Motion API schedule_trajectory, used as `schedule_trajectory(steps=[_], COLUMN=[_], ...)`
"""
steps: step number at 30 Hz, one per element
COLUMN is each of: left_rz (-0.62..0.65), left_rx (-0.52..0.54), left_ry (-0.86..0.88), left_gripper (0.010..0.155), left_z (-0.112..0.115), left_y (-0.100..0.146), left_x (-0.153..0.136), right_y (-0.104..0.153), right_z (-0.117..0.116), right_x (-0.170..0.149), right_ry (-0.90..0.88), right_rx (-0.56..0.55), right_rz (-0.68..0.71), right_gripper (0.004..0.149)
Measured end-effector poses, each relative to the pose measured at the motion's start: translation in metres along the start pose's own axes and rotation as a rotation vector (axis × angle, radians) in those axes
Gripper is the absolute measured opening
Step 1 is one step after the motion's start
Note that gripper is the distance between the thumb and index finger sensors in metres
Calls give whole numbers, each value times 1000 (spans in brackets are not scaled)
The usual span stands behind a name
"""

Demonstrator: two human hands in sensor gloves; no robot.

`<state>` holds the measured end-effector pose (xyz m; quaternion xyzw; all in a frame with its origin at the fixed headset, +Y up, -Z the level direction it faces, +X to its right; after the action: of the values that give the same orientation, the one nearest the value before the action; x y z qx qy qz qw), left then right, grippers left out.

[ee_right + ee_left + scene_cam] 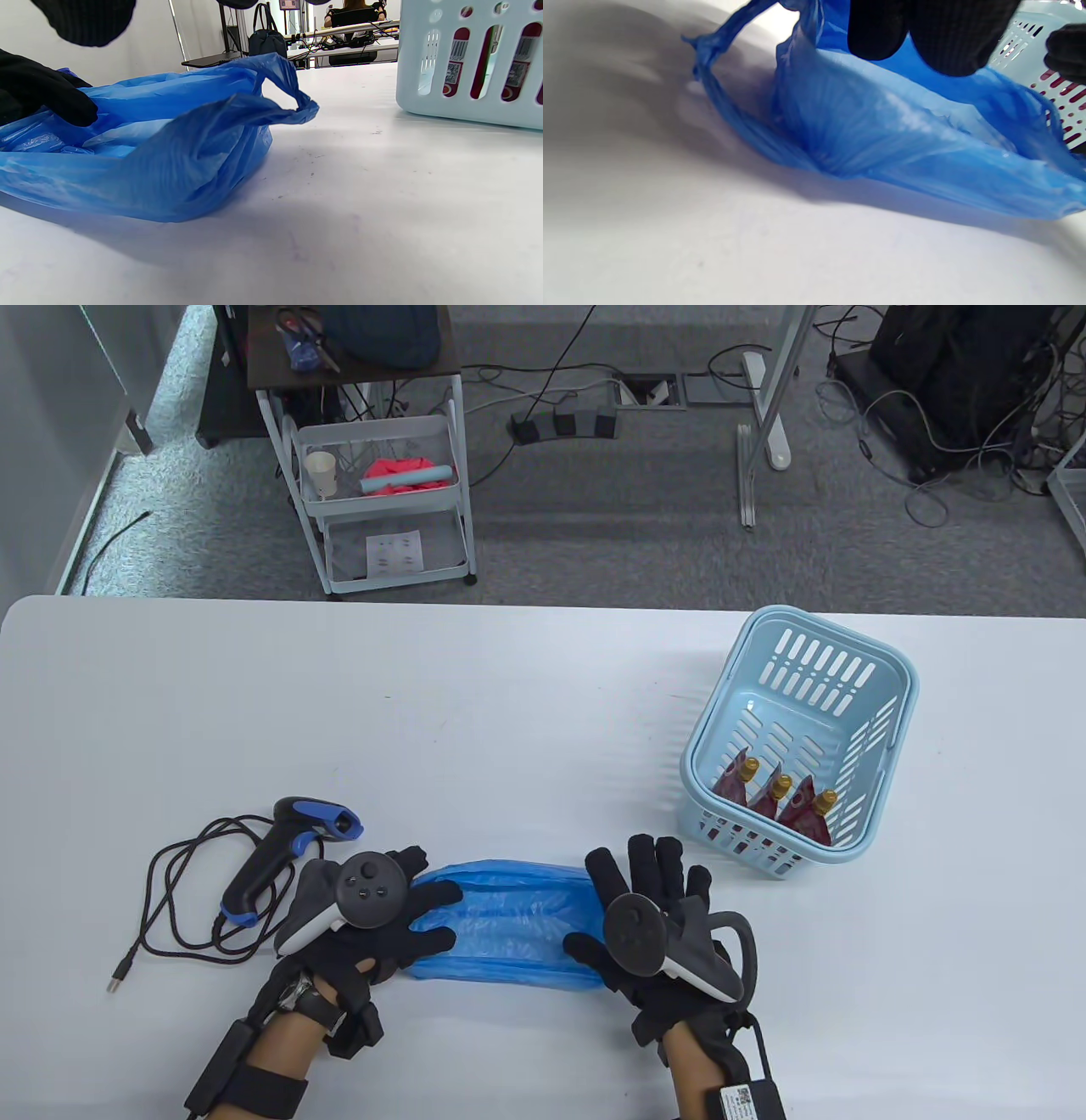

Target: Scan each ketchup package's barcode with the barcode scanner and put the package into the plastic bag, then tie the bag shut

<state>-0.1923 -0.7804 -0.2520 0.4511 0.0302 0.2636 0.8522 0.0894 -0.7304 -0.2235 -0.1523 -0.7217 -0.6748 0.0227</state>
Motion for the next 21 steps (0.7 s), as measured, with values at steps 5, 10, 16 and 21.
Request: schedule_trajectory(steps=[5,10,16,21], left_rz=[44,86,70,-26], left_rx=[31,123,254,373], left_ry=[41,97,203,290], left_gripper=[66,68,74,77], left_z=[-12,-39,-71,-89], left_y=[8,27,54,75], left_x=[4,6,-14,-51], right_y=[0,1,1,1], right_z=[1,1,2,1], right_x=[-2,-3,-4,-4], right_ry=[-4,-8,-13,-15], right_rx=[-9,-13,-14,-12], right_rz=[-2,-7,-10,-11], right_gripper=[89,89,89,89])
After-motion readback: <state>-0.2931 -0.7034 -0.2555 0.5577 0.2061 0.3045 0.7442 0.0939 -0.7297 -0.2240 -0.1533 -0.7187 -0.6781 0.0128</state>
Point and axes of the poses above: the tracker on the back of each hand, its own x axis roughly to the thumb side, its own y axis roughly from the fingertips to the wrist, z = x × y, the point moved 4 cm from there along -y, roughly from the wrist to the fingertips, and after that the axes turned 8 degrees about -x, right-handed, at the moved point
